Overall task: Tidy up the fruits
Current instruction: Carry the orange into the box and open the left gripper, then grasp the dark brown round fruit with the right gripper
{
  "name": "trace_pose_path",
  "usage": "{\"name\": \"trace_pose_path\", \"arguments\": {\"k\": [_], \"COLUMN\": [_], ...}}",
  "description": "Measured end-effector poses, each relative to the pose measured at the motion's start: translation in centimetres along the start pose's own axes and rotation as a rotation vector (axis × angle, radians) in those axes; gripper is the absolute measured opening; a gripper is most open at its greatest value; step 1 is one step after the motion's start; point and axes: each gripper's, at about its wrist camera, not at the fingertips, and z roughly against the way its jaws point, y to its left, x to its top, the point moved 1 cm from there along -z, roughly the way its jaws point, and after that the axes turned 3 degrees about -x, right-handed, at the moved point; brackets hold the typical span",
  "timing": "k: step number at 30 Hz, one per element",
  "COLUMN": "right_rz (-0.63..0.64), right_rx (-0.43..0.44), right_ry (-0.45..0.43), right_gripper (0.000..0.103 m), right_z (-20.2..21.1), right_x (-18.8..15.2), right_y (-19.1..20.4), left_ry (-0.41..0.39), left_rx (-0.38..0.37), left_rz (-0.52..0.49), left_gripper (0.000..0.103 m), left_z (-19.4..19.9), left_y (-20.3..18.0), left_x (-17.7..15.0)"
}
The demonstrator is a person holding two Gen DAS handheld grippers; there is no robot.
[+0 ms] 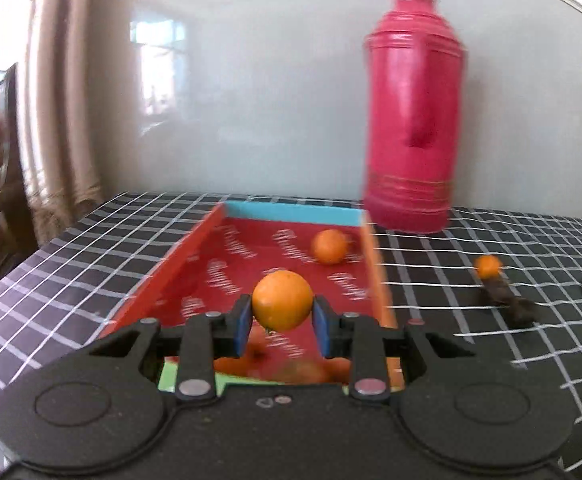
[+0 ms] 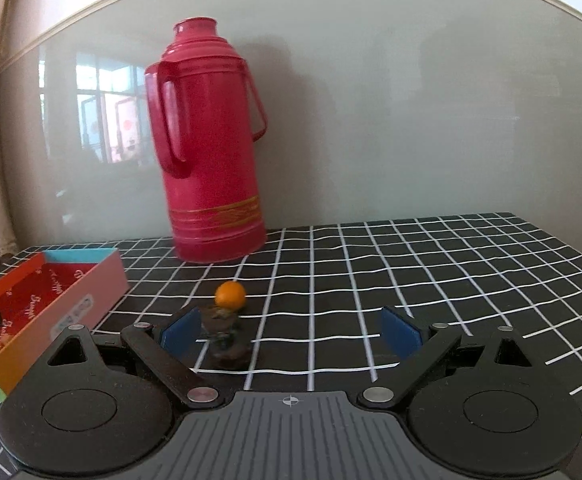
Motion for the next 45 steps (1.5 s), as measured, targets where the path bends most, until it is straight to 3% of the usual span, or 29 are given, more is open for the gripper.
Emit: {"name": "trace_pose_path", "arguments": {"k": [7,9,10,11,12,14,29,37,45], "right_rz": [0.023,0.025,0.025,0.028,0.033,0.044,0.063,0.154,0.149], "right_rx": [0.017,0.017,0.018,0.017,0.016,0.012,0.014,0.011,0.026], "right_ry": [0.005,0.008,0.009,0.012,0.013,0.013,0.046,0.038,0.123], "right_gripper": [0.095,0.095,0.095,0.095,0.095,0.095,0.095,0.095,0.095], "right_z": [0.0,0.0,-0.1,-0.1,-0.2,-0.1,-0.6,-1.3,-3.6], "right_x": [-0.3,-0.3,-0.4,-0.4,-0.4,-0.5,-0.8,-1.4,-1.4], "right_y": [1.1,1.2,1.2,1.3,1.3,1.4,0.7,2.5,3.4], "left_ry": [0.028,0.029,0.026,0.005,-0.022,-0.059,-0.066,-0.072,-0.070], "left_rx": [0.043,0.032,0.017,0.027,0.057,0.079,0.082,0.089,0.088], "left_rz": [0.027,0.032,0.037,0.036,0.022,-0.005,0.007,0.015,0.039], "left_gripper": [0.023,0.028,0.050,0.085,0.094,0.093,0.097,0.097,0.097], "left_z": [-0.1,0.1,0.2,0.6,0.9,1.6,1.5,1.6,1.5], "left_y": [2.7,2.8,2.8,2.7,2.3,1.8,1.0,1.8,2.9], "left_x": [-0.4,-0.4,-0.4,-0.4,-0.4,-0.3,-0.5,-0.6,-0.9]}}
